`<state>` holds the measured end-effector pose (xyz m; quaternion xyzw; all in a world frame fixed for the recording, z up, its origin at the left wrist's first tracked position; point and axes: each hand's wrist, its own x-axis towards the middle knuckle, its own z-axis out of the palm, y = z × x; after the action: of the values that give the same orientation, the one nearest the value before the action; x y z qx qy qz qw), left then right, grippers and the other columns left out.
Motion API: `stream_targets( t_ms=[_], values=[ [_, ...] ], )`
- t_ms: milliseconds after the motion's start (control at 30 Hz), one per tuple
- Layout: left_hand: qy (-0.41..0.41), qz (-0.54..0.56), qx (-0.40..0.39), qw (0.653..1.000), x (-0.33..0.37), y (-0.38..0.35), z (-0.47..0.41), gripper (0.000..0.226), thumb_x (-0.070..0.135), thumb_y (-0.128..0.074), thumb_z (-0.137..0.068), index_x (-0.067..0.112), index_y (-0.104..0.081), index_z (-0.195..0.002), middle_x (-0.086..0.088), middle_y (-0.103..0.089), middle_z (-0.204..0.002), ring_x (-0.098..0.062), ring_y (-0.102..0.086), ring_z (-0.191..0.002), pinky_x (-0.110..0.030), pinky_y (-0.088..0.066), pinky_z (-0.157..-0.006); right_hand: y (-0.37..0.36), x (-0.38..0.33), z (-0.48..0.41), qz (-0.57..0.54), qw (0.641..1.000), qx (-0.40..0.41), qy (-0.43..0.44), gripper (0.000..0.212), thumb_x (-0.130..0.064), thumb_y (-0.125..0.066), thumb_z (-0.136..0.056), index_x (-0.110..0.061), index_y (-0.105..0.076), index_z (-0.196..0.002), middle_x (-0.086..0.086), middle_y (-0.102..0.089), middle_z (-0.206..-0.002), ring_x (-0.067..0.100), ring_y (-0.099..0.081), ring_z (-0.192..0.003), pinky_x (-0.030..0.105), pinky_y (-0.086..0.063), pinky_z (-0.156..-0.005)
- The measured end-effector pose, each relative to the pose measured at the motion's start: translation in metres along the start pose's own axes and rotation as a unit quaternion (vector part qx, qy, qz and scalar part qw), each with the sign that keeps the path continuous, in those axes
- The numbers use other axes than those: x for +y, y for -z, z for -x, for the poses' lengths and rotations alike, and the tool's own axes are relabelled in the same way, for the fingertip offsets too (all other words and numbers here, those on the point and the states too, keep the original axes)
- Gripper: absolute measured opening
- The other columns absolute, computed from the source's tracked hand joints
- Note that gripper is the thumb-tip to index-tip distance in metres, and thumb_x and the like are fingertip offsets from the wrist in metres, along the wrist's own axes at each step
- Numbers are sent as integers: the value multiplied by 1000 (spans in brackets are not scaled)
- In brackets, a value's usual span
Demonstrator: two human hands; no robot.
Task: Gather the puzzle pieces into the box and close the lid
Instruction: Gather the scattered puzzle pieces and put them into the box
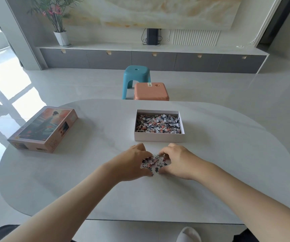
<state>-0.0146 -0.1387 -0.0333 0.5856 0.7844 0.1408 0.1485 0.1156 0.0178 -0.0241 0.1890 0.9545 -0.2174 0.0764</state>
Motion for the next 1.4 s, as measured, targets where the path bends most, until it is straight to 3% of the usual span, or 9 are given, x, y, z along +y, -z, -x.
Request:
stream_targets(
  t_ms=[67,133,333,400,600,767,933,1200,1400],
  values=[
    [17,52,6,998,5,1,-3,30,33,-73,-79,21,-67,-107,2,-47,-99,-13,-58,-74,-25,-51,-69,-2,-3,-4,-13,1000,20,10,53,-41,-81,-73,-21,-63,-120,-6,-48,-99,14,-52,-92,22,-37,-78],
    [31,69,12,997,8,3,-5,31,29,-72,-81,21,-67,-110,1,-52,-101,-14,-61,-73,-24,-53,-68,-1,-4,-6,-22,1000,20,6,52,-38,-80,-74,-20,-63,-120,-6,-51,-99,13,-51,-88,21,-37,-76],
    [82,-8,-55,995,-10,22,4,81,41,-79,-72,24,-41,-141,3,-49,-122,-10,-50,-88,-24,-44,-84,6,-2,-2,15,999,-28,-25,87,-56,-77,-70,-25,-41,-143,-3,-42,-125,18,-49,-116,31,-43,-95],
    [83,-17,-79,993,-12,21,6,70,34,-78,-74,25,-48,-136,4,-51,-116,-12,-52,-89,-27,-46,-86,1,-5,-1,18,999,-31,-9,85,-57,-76,-71,-23,-43,-142,-1,-40,-125,19,-48,-115,32,-42,-96],
    [64,13,-2,998,0,7,-6,26,25,-71,-81,17,-65,-105,-4,-60,-98,-17,-55,-83,-25,-43,-71,-1,-15,-7,-23,1000,-8,17,59,-40,-84,-70,-29,-64,-125,1,-49,-108,19,-54,-99,28,-45,-86],
    [55,49,27,997,1,4,-11,35,25,-75,-77,22,-67,-111,-1,-57,-101,-2,-47,-72,-17,-37,-72,-5,-17,-9,-58,998,28,8,46,-38,-85,-69,-25,-71,-110,2,-51,-104,21,-56,-91,29,-47,-80],
    [66,70,51,994,7,-4,-12,36,20,-75,-77,20,-67,-111,-2,-52,-106,-16,-58,-91,-23,-45,-86,-10,-19,-10,-81,995,51,-29,52,-35,-88,-66,-28,-71,-114,1,-53,-107,20,-57,-93,25,-42,-76],
    [90,79,61,991,7,-5,-21,30,25,-77,-73,21,-63,-99,1,-63,-98,-15,-57,-88,-27,-48,-78,-6,-22,-17,-153,982,27,-108,24,-14,-81,-71,-25,-75,-91,-4,-74,-80,8,-67,-62,14,-44,-51],
    [132,175,78,973,4,-5,-28,21,7,-71,-71,25,-63,-78,6,-67,-82,-16,-65,-70,-28,-54,-64,-7,-17,-22,-267,953,57,-131,12,-16,-83,-70,-24,-79,-78,-4,-75,-77,17,-72,-74,34,-61,-72]
  ],
)
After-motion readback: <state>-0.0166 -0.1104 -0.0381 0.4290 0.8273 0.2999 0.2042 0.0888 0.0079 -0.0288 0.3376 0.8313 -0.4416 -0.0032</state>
